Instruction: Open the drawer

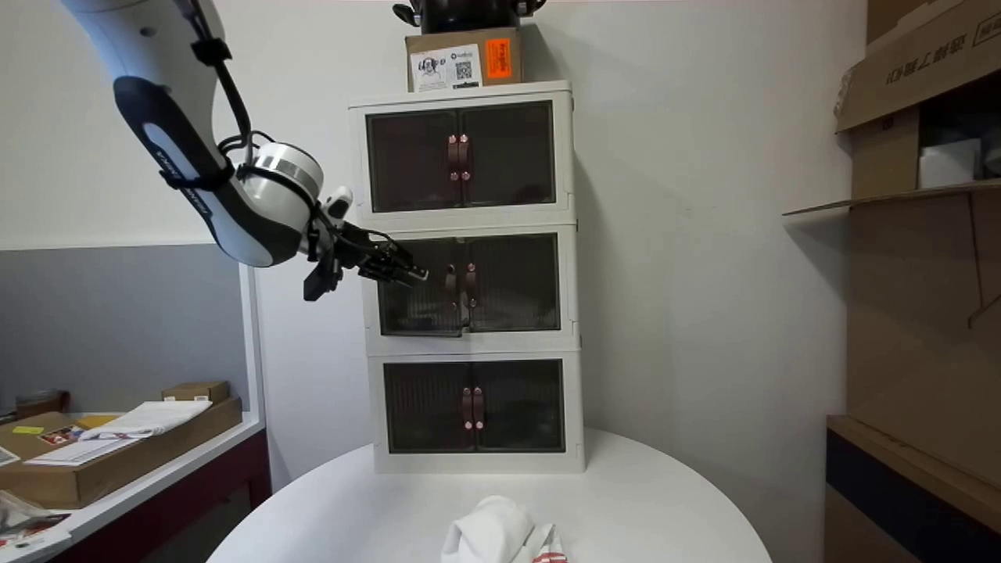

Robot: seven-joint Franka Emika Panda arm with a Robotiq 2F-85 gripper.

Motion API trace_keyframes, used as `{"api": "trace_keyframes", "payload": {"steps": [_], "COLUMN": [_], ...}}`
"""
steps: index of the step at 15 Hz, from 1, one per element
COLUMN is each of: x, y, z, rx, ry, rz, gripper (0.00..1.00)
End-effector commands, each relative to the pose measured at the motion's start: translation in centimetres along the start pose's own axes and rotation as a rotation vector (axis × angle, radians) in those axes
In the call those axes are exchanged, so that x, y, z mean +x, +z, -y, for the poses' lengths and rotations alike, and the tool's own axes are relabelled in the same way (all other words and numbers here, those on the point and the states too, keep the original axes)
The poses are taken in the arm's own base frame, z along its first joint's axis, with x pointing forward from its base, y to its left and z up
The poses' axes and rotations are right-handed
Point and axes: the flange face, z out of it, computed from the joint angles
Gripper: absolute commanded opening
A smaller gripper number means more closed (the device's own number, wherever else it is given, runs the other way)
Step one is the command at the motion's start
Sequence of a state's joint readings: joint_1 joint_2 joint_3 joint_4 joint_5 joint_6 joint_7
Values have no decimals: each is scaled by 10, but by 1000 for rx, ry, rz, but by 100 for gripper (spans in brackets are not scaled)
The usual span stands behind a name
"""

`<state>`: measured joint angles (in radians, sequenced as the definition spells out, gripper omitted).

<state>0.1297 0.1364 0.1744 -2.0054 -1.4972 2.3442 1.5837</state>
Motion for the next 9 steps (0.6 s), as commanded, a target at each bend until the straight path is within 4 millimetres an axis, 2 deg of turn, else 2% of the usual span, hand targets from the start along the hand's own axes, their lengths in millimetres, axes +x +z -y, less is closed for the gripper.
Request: {"api": "trace_keyframes", "payload": {"steps": [1,4,9], "x": [2,11,28], "y": [-21,-34,-56], "z": [-6,-13,-29], "rx": [32,51,246], "ry": [-14,-92,-162], "rz": [10,74,210], "gripper": [81,99,100]}}
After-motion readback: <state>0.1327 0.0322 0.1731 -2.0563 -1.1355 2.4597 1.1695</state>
